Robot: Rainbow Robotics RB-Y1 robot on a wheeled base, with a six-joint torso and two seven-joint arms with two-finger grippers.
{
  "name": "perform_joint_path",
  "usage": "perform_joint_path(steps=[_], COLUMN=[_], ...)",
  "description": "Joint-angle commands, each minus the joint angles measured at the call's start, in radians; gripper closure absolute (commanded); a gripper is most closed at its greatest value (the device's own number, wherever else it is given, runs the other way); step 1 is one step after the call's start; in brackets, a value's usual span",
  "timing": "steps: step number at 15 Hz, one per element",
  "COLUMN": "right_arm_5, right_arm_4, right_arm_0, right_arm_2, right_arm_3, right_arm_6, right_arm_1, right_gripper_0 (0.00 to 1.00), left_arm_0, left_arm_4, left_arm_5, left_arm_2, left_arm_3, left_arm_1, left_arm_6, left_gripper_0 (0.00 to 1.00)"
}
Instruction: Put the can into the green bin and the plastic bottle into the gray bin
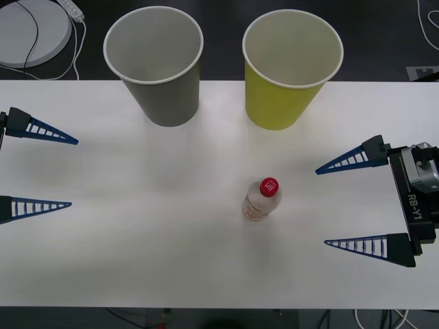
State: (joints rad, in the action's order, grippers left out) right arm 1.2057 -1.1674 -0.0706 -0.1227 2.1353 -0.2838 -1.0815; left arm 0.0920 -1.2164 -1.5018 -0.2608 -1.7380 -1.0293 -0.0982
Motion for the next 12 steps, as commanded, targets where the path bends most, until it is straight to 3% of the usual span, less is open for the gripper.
perform_joint_path(steps=[1, 4, 12], right_arm_5=[0.000, -0.011, -0.213], right_arm_4=[0.000, 0.005, 0.066], right_arm_0=[0.000, -0.009, -0.126], right_arm_2=[0.000, -0.002, -0.005], right_arm_3=[0.000, -0.011, -0.008], right_arm_6=[0.000, 0.000, 0.071], right_arm_1=[0.000, -0.003, -0.058], right_gripper_0=[0.00, 0.00, 0.00], left_arm_0=[0.000, 0.000, 0.000], left_arm_4=[0.000, 0.000, 0.000], left_arm_5=[0.000, 0.000, 0.000], left_arm_2=[0.000, 0.000, 0.000], left_arm_3=[0.000, 0.000, 0.000], left_arm_1=[0.000, 0.000, 0.000], left_arm_6=[0.000, 0.000, 0.000], left_gripper_0=[0.00, 0.00, 0.00])
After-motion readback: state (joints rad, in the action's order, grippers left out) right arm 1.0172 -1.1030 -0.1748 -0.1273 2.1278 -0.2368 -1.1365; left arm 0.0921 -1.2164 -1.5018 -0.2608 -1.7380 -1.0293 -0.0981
